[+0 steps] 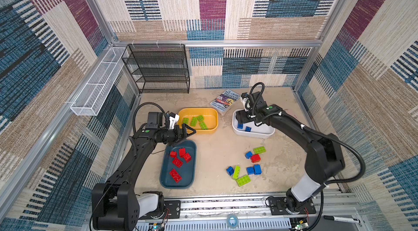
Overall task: Sort the legos into containers by color
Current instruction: Place the lego in the container, then pick up the lego from the bottom-center of the table.
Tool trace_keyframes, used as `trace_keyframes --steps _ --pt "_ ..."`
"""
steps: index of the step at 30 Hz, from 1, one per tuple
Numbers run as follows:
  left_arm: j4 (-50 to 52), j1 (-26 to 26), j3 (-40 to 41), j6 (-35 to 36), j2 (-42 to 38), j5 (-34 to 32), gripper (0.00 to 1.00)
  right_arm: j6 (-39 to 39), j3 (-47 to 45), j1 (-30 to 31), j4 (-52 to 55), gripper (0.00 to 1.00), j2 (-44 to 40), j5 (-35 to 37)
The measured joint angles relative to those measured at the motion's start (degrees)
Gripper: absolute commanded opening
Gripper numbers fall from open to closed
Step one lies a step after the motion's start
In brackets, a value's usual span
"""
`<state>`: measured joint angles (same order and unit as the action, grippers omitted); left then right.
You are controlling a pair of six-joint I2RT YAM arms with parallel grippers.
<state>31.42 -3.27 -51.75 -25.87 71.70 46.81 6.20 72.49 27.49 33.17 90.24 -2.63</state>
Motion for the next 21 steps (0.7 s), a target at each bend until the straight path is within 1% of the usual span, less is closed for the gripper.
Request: trace_keyframes --steps 3,4,7,9,11,14,21 --pt "-0.2 0.0 -0.2 0.2 0.8 0.0 0.94 3.9 -7.2 6.1 1.2 0.93 -7.9 -3.4" --pt "-0.3 0.0 -0.2 0.2 1.0 0.0 0.94 5.4 -9.6 8.6 2.1 0.94 -10.2 -4.1" --pt "-0.3 0.0 -0.2 0.3 1.2 0.0 0.94 9.9 -15.8 16.1 4.1 0.93 -14.5 -5.3" --pt "-0.3 0.0 -0.1 0.4 1.2 0.1 0.94 12.5 -18.7 20.3 4.8 0.91 -15.3 -5.2" --pt "-0.3 0.0 0.1 0.4 1.2 0.0 0.94 14.4 -20.7 24.4 5.7 0.90 -14.7 -4.2" --pt "-0.3 0.0 0.5 0.4 0.9 0.1 0.94 14.7 -20.9 27.5 5.9 0.86 -11.1 -1.6" --pt "-0.4 0.0 1.7 0.4 -0.8 0.0 0.94 10.5 -19.0 28.6 5.1 0.74 -3.1 3.2"
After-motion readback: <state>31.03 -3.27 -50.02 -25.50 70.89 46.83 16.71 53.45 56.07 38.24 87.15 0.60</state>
